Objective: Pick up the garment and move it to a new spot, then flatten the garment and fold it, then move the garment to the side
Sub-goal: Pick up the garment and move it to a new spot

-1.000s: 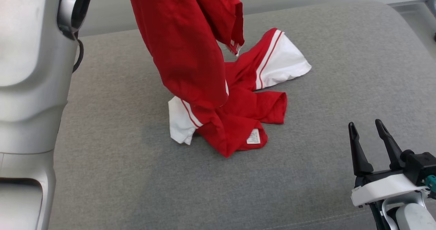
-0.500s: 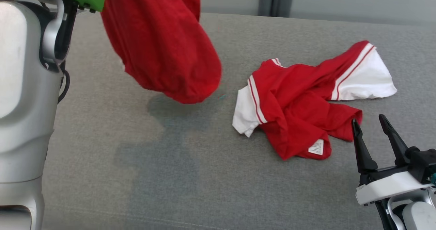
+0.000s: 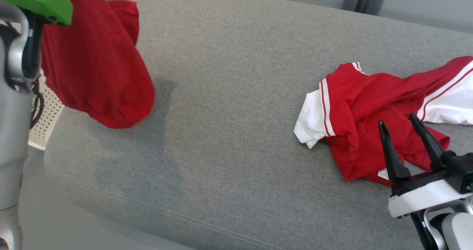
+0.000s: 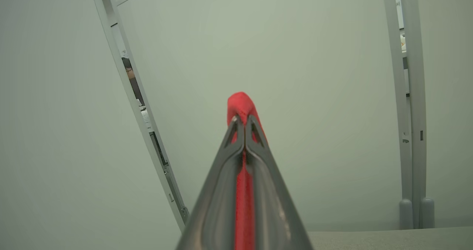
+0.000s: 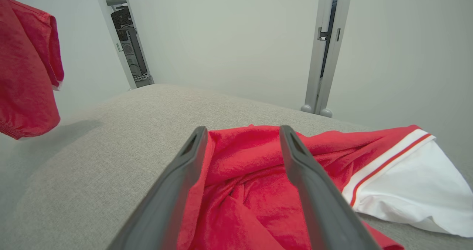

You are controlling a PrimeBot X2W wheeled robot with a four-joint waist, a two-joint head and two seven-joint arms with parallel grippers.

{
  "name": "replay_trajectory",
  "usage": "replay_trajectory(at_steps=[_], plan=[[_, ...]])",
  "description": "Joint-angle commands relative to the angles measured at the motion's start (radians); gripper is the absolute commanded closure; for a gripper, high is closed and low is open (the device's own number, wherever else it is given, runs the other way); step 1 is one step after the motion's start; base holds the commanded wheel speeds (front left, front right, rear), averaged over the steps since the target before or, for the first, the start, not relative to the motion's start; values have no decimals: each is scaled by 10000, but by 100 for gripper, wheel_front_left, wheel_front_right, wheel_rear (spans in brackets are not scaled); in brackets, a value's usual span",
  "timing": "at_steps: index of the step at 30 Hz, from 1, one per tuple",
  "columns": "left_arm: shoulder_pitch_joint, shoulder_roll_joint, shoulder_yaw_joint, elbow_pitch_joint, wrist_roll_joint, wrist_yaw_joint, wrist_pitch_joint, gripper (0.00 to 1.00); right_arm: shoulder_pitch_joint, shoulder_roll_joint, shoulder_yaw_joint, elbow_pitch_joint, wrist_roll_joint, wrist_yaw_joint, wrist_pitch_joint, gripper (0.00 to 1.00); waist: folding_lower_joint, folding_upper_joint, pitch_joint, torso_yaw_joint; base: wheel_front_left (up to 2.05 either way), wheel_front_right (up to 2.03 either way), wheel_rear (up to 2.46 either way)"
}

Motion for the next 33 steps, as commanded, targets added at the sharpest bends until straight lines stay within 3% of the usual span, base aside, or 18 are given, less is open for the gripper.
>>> replay_trajectory(at_steps=[1, 15, 23, 33], plan=[[161, 163, 95, 88, 4, 66, -55, 100, 63, -117, -39, -101, -25, -14, 43, 0, 0, 0, 133, -142, 0, 0, 0], [-737, 980, 764, 840, 21, 285, -650, 100, 131, -816, -652, -929, 100, -14, 469, 0, 0, 0, 921, -1158, 0, 0, 0], [-262, 553, 924, 1442, -362, 464, -1204, 100, 259, -1141, -954, -1338, 195, -14, 631, 0, 0, 0, 1484, -1488, 0, 0, 0], [869, -156, 1144, 4267, -1081, 259, -2152, 100, 158, -1502, -1181, -1601, 333, -14, 748, 0, 0, 0, 2081, -1836, 0, 0, 0]])
